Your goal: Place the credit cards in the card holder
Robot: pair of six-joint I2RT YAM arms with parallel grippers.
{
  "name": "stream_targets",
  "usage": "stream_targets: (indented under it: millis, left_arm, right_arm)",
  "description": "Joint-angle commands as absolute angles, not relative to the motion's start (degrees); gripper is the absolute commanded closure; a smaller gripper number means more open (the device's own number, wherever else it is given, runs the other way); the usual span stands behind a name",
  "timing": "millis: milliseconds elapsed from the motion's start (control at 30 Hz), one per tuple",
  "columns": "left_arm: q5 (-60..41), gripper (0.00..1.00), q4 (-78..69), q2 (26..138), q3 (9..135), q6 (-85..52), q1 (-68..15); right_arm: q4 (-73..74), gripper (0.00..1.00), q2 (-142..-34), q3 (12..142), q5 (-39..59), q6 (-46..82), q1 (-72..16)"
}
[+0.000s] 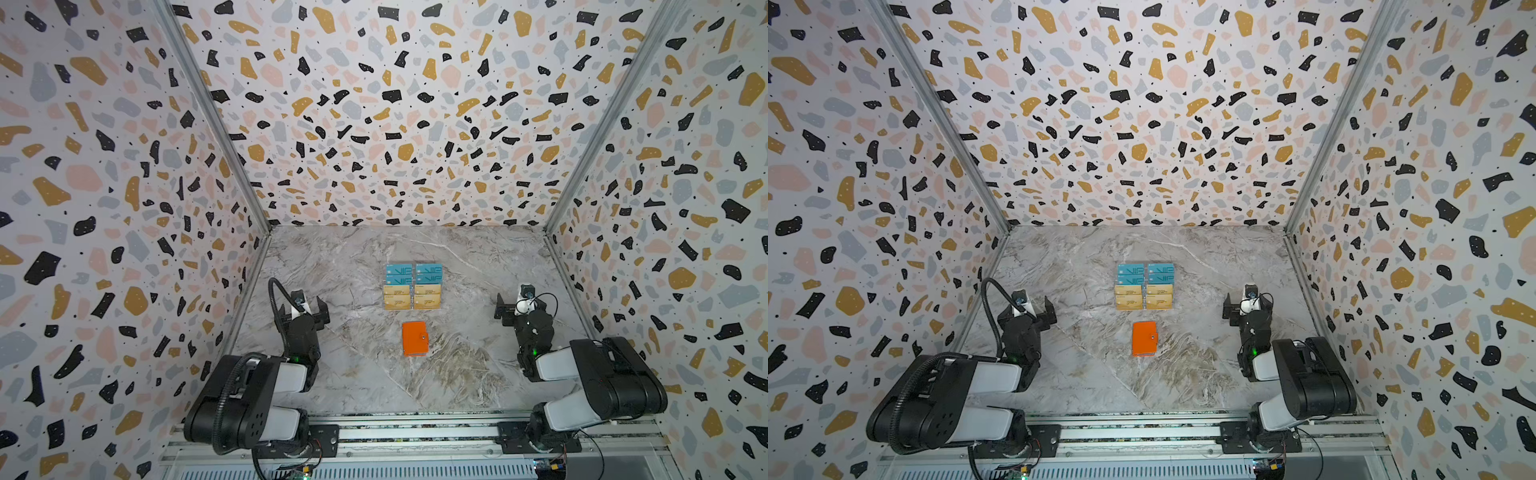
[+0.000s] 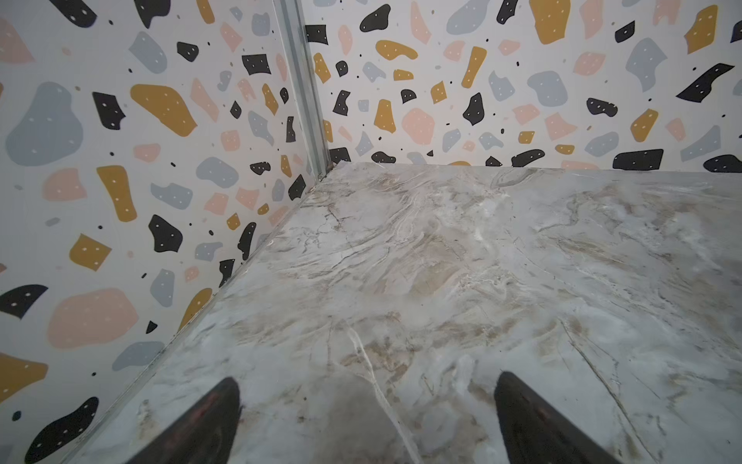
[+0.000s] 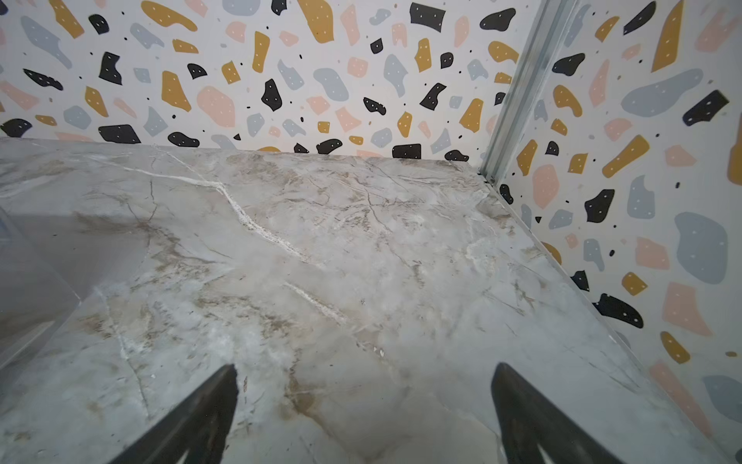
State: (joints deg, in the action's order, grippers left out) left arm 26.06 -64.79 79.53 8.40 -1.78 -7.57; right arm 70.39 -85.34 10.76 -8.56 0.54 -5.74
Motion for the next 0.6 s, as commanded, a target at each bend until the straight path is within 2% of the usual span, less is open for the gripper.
stream_targets:
  millis: [0,567]
  left_arm:
    - [27.1,0.00,-68.6,79.6,9.2,-2.3,-7.7]
    - [26.8,0.00,-68.3,79.8,9.6,-2.2,-7.6]
  right_arm:
    - [71.0,0.01,-85.2,12.0,-8.0,0.2,-5.6]
    - [70.7,0.01,-85.3,12.1,-7.3,0.7,-5.0]
